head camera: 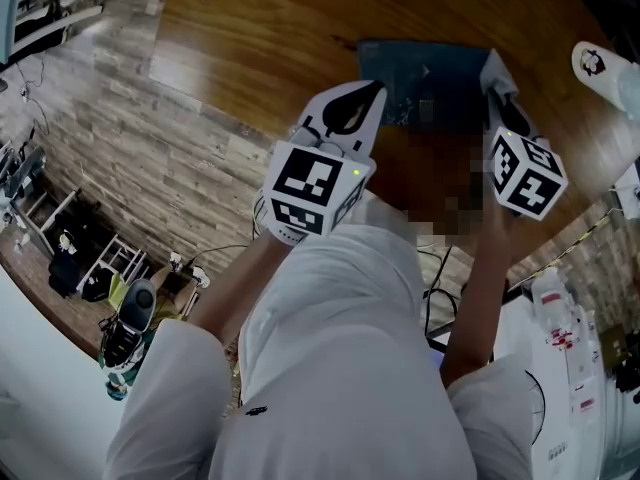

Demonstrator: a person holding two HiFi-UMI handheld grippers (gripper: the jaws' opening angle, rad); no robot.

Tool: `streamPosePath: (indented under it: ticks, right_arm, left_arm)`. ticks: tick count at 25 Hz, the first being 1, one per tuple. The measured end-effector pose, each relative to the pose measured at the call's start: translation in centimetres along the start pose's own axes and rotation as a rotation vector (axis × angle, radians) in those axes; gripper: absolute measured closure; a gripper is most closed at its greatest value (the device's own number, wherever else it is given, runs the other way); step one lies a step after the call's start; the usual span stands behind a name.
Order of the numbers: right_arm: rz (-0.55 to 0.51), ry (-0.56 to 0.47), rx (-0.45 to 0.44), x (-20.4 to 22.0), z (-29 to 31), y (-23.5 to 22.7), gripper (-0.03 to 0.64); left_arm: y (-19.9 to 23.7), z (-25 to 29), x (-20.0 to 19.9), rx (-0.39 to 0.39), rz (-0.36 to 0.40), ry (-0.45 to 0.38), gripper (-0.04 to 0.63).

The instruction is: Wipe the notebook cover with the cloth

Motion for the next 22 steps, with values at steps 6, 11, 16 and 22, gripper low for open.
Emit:
streamPosePath:
  ticks: [6,11,16,22]
  right_arm:
    - [-0.041,-0.089,0.033,0.2,-1.4,0.4,0.578]
    - [-0.126,-0.135,-0.025,1.1,-2.6,3.2,0.578]
    - [-0.093,-0.11,-0.07,3.1,-2.7,5.6,0.578]
    - [-0.091,-0.088,-0.122,5.1,-2.8,8.7,0.578]
  left_arm:
    - [0.0,-0.5,0.4,0.011,0.013,-0.004,0.575]
    - [-0.1,-1.6,1.3,0.013,0.013,0.001,0.575]
    - [0.4,-3.4,1.7,0.002,0.011,-0.014,0.576]
    - [1.4,-5.2,3.2,-0.013,-0.022,-0.022,0.576]
Point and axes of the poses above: the fingertips, and each gripper's own axes: z forward along the fingers, y to its left, x out of its underside, the point moved 6 cm from there along -z, backward along the fingers, and after that the axes turned 11 degrees about z, right-handed, at the moved point
